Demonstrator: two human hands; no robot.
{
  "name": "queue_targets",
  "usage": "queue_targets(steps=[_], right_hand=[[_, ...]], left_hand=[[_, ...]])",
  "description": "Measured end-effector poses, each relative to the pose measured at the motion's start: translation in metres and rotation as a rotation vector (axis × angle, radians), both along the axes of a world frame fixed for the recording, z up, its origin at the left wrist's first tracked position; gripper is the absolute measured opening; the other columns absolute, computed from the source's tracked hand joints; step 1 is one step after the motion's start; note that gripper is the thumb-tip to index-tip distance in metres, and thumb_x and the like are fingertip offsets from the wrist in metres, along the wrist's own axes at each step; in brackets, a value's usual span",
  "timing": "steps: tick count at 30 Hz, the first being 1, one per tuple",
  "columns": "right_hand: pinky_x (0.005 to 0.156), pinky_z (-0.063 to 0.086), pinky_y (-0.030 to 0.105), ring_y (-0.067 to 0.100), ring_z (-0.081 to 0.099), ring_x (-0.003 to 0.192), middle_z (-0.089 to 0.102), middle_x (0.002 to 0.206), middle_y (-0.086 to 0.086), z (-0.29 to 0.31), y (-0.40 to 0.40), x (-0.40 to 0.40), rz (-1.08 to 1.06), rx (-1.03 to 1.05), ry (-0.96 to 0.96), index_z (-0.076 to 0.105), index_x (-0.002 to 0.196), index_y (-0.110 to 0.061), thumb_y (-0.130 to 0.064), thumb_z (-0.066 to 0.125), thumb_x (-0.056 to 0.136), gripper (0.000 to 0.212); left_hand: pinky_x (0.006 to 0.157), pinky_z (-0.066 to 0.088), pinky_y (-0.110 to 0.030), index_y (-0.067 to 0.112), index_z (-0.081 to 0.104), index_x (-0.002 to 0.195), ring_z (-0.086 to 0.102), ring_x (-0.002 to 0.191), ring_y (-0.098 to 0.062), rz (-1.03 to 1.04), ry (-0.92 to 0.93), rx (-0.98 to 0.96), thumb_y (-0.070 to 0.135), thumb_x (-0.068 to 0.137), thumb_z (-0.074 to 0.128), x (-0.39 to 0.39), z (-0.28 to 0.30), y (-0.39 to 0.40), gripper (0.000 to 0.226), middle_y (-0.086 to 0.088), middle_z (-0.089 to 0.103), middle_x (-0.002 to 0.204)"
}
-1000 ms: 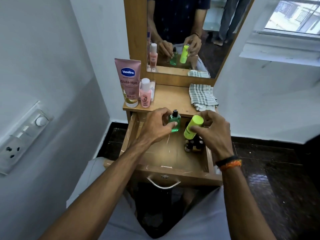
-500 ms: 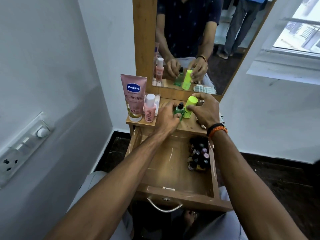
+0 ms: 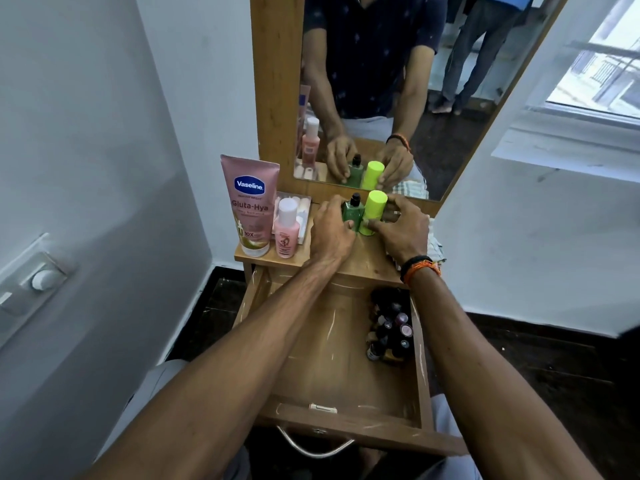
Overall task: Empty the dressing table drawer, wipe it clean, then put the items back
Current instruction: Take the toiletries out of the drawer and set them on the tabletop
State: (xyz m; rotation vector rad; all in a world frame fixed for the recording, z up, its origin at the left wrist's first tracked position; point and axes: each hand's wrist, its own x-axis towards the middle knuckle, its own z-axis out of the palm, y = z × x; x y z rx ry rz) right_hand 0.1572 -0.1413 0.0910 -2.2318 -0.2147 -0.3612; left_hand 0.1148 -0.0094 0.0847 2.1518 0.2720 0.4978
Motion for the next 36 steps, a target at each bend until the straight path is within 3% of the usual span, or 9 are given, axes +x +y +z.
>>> queue_targets(steps=[14,18,22,36], right_hand=[[0.083,0.061,0.035,0.011,0.07,0.088,0.076,0.098,0.001,-0.014,0.007,0.017,-0.057,0.03,0.042,0.073,0.108,-0.014,-0.027,0.087,0.073,0.04],[0.084,0.06,0.034,0.012,0.07,0.088,0.076,0.097,0.001,-0.016,0.009,0.017,-0.078,0.031,0.042,0.073,0.107,-0.013,-0.031,0.088,0.074,0.04],[0.08,0.059,0.026,0.008,0.068,0.085,0.076,0.096,-0.002,-0.016,0.01,0.018,-0.077,0.042,0.057,0.072,0.107,-0.014,-0.041,0.089,0.07,0.049],[0.083,0.06,0.032,0.01,0.069,0.087,0.075,0.096,-0.002,-0.019,0.01,0.022,-0.104,0.039,0.076,0.073,0.105,-0.015,-0.032,0.089,0.073,0.04]], left_hand=[[0.094,0.047,-0.037,0.007,0.057,0.119,0.054,0.114,-0.025,0.112,0.01,-0.016,0.007,0.088,0.068,0.027,-0.006,-0.001,0.033,-0.011,0.059,0.121],[0.086,0.044,-0.031,0.007,0.053,0.121,0.052,0.111,-0.023,0.084,0.008,-0.04,0.024,0.078,0.08,0.03,-0.009,-0.004,0.054,-0.01,0.055,0.121],[0.079,0.038,-0.026,0.006,0.053,0.119,0.055,0.108,-0.026,0.124,-0.005,-0.022,0.021,0.077,0.08,0.035,-0.011,-0.006,0.052,-0.01,0.056,0.118],[0.096,0.048,-0.039,0.006,0.056,0.121,0.055,0.115,-0.026,0.167,0.0,-0.045,0.016,0.081,0.08,0.045,-0.011,-0.002,0.047,-0.011,0.059,0.122]])
